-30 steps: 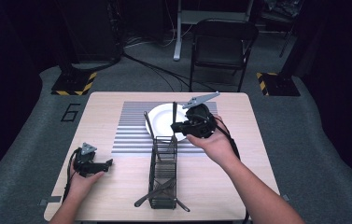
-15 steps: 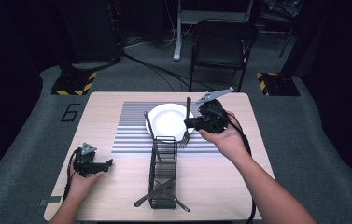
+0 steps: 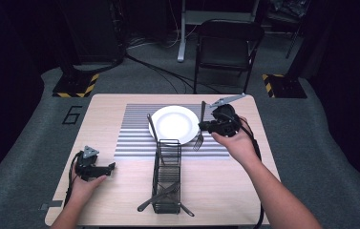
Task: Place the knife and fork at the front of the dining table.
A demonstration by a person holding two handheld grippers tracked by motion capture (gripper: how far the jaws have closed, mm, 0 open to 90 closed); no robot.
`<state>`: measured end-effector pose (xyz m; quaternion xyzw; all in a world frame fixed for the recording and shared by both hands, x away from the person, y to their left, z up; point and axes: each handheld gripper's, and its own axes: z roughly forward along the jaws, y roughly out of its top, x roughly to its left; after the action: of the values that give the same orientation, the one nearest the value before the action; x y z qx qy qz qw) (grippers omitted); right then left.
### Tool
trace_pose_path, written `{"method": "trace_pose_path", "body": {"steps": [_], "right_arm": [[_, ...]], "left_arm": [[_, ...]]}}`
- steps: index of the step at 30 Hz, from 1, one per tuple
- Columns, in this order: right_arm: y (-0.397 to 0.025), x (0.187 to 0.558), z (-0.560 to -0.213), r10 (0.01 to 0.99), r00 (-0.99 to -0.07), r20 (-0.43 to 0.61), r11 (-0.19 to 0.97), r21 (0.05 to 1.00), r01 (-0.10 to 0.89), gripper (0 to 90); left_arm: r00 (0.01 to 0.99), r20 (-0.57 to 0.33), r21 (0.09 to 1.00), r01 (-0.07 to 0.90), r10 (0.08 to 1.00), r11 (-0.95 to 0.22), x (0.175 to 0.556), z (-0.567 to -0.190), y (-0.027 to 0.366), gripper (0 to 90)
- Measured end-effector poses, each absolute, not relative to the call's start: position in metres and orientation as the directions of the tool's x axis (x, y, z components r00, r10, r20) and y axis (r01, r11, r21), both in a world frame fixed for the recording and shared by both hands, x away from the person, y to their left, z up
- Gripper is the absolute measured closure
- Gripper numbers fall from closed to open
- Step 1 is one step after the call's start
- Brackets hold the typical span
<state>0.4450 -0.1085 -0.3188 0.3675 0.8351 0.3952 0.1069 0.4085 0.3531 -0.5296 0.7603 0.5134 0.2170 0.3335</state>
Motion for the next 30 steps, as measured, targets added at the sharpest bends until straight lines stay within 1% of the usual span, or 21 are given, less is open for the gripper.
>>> {"method": "trace_pose_path", "body": {"steps": [3, 4, 6, 13, 23, 30], "right_arm": [[-0.11, 0.448, -0.323, 0.707, -0.697, 0.117, 0.408, 0.738, 0.538, 87.3], [-0.112, 0.45, -0.327, 0.721, -0.682, 0.126, 0.4, 0.727, 0.557, 87.3], [-0.114, 0.453, -0.33, 0.719, -0.685, 0.116, 0.403, 0.734, 0.547, 87.3], [-0.118, 0.464, -0.345, 0.75, -0.65, 0.12, 0.384, 0.722, 0.576, 87.3], [-0.124, 0.48, -0.373, 0.79, -0.601, 0.12, 0.359, 0.704, 0.613, 87.3], [-0.127, 0.491, -0.393, 0.813, -0.569, 0.126, 0.35, 0.675, 0.649, 87.3]], "left_arm": [[0.379, -0.012, 0.73, 0.636, 0.925, -0.251, 0.408, -0.53, 0.353, 7.5], [0.379, -0.012, 0.73, 0.636, 0.925, -0.251, 0.408, -0.53, 0.353, 7.5], [0.379, -0.012, 0.73, 0.636, 0.925, -0.251, 0.408, -0.53, 0.353, 7.5], [0.379, -0.013, 0.73, 0.636, 0.925, -0.25, 0.408, -0.53, 0.353, 7.5], [0.379, -0.012, 0.73, 0.636, 0.925, -0.251, 0.408, -0.53, 0.353, 7.5], [0.379, -0.012, 0.73, 0.636, 0.925, -0.251, 0.408, -0.53, 0.353, 7.5]]}}
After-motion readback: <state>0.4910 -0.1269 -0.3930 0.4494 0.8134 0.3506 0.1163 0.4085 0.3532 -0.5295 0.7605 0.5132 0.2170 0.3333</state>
